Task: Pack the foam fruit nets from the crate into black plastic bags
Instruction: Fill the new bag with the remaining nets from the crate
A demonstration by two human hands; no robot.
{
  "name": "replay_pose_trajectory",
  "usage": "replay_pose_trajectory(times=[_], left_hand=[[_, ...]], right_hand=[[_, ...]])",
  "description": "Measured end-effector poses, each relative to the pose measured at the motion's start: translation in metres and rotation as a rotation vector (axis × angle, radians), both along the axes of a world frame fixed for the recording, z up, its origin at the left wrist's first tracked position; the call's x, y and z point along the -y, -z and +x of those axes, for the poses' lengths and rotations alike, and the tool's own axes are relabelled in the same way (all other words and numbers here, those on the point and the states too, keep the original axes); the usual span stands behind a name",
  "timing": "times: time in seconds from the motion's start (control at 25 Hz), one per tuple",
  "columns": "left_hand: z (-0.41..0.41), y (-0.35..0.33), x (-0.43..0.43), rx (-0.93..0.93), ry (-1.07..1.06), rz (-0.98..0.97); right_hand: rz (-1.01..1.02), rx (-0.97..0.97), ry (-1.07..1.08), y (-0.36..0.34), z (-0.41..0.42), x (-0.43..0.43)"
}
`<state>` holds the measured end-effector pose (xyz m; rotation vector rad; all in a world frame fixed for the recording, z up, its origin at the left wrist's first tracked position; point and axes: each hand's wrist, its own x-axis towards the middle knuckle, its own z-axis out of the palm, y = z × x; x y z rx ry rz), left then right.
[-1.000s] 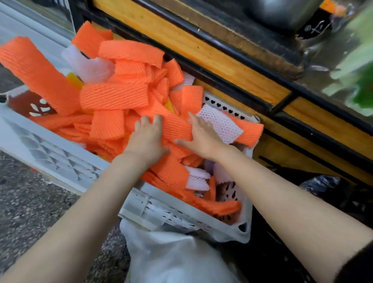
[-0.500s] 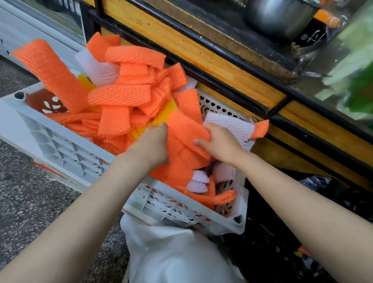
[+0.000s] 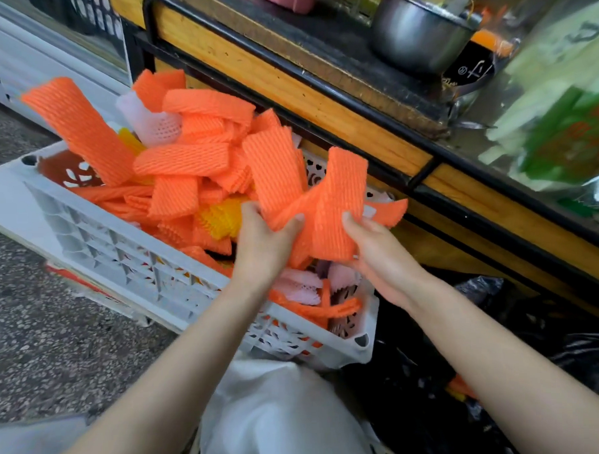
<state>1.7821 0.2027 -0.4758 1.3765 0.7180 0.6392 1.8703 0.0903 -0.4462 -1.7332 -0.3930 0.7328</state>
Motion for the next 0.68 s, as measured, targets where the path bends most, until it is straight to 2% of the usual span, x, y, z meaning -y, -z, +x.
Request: replay_pose_trajectory(times=[0.08, 0.2, 0.24, 0.36, 0.44, 0.52, 0.68], left_hand=[[0.001, 0.001, 0.02, 0.044, 0.139, -0.107], [0.005, 0.003, 0.023, 0.102, 0.202, -0.279], [0.007, 0.006, 0.019, 0.097, 0.183, -0.277], [0.012, 0.014, 0.008, -0.029, 0.131, -0.06], [0.014, 0.014, 0.007, -0.101, 0.183, 0.015], [0.017, 0.012, 0.012, -0.098, 0.265, -0.024], [0.015, 0.007, 0.023, -0.041, 0.299, -0.16]], right_hand=[[0.03, -0.003, 0.093, 0.006, 0.001, 0.001], [-0.015, 0.159, 0.192, 0.002, 0.01, 0.011], [-0.034, 0.207, 0.194, -0.003, 0.013, 0.017], [0.029, 0.245, 0.201, -0.019, 0.021, 0.033], [0.051, 0.266, 0.127, -0.026, 0.023, 0.038], [-0.019, 0.286, 0.061, -0.021, 0.021, 0.039], [-0.243, 0.42, 0.119, 0.002, 0.024, 0.033]])
